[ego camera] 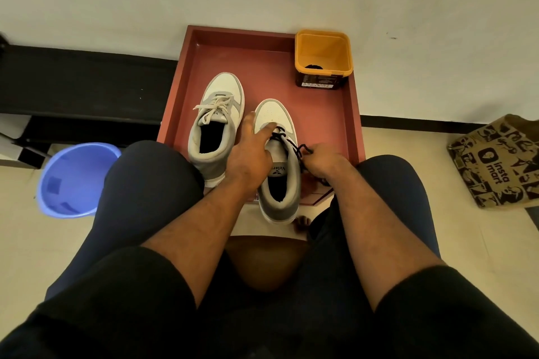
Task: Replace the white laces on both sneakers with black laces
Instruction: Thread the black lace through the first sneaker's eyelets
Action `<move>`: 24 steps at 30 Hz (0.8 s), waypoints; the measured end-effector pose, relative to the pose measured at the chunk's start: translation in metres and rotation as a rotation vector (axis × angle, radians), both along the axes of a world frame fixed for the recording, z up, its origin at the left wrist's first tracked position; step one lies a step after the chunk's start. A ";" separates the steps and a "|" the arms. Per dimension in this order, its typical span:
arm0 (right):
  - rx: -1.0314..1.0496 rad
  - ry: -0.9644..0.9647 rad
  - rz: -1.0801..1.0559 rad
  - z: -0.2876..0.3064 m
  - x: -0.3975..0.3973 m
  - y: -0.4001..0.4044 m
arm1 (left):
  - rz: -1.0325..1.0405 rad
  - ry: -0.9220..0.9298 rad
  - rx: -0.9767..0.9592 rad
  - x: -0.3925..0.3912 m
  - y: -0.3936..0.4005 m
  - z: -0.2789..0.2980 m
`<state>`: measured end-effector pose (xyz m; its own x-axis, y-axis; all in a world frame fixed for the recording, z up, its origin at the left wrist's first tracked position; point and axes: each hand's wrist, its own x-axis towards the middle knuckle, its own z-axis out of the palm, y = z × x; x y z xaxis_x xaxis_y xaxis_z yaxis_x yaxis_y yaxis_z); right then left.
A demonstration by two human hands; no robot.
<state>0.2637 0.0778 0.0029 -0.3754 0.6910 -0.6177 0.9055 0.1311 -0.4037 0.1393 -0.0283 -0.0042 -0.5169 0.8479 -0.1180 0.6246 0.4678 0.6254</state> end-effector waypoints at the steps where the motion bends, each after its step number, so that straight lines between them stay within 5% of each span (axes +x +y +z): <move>1: 0.022 0.004 0.018 -0.001 -0.001 0.000 | 0.005 -0.002 0.000 0.000 0.000 0.000; 6: 0.034 0.033 0.069 -0.001 0.004 0.002 | 0.022 0.001 -0.004 -0.001 -0.001 0.004; 10: 0.276 0.104 -0.013 0.005 0.004 0.007 | 0.017 -0.005 0.005 -0.002 -0.001 0.003; 13: 0.172 0.375 -0.173 0.007 -0.002 0.007 | 0.016 -0.010 0.006 -0.004 0.000 0.002; 19: 0.125 0.186 -0.006 -0.012 -0.006 0.001 | 0.012 -0.015 -0.002 -0.003 0.000 0.004; 24: 0.039 0.440 -0.267 0.008 -0.006 -0.003 | 0.000 -0.020 0.024 -0.005 -0.001 0.003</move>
